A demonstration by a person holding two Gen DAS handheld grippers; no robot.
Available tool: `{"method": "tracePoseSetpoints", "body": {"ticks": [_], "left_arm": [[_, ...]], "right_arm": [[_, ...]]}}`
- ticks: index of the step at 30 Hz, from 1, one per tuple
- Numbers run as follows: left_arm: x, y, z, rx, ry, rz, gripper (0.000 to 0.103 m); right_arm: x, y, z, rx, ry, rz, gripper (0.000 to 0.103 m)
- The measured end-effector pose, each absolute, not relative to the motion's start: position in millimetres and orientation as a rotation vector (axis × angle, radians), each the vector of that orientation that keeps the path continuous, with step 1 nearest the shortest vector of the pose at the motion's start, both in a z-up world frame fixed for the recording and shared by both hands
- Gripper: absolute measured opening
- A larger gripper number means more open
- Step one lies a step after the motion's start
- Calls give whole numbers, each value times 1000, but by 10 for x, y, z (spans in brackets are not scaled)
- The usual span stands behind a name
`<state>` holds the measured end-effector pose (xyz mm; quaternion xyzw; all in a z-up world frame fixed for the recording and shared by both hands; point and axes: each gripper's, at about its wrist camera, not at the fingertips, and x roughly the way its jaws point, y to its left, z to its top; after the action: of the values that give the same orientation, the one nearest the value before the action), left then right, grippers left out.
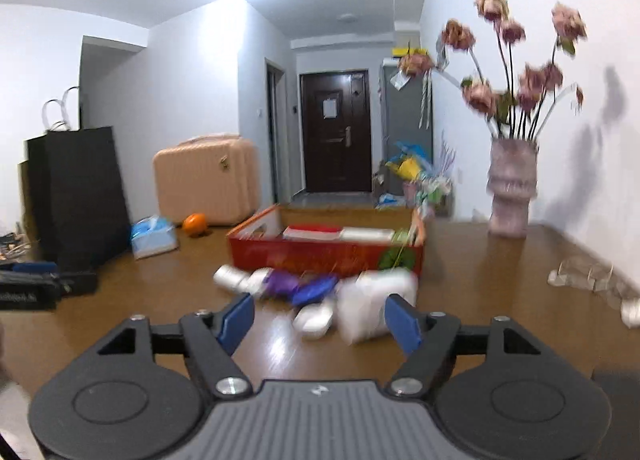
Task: Organize rigid objects
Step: 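Withdraw both tools from the box back over the table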
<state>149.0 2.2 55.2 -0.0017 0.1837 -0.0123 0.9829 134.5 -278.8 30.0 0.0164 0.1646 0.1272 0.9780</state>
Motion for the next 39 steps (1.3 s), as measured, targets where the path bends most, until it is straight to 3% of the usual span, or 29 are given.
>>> {"method": "tracePoseSetpoints", "body": {"ticks": [5,10,24,32,39], "left_arm": [[1115,74,285,18,458,-62,89],[1010,92,316,48,428,-71,92],[1312,-54,192,43,464,-146,93],[1852,-289,60,67,542,-196,80],[2483,-779,-24,113,595,-357,74]], "right_arm": [[1041,-2682,82,-7,374,258,76],[993,-2660,140,19,337,240,80],[1375,-2717,-84,45,439,208,76],[2041,-2845,-168,105,471,218,62],[2513,-3023,-184,149,475,197,61]]}}
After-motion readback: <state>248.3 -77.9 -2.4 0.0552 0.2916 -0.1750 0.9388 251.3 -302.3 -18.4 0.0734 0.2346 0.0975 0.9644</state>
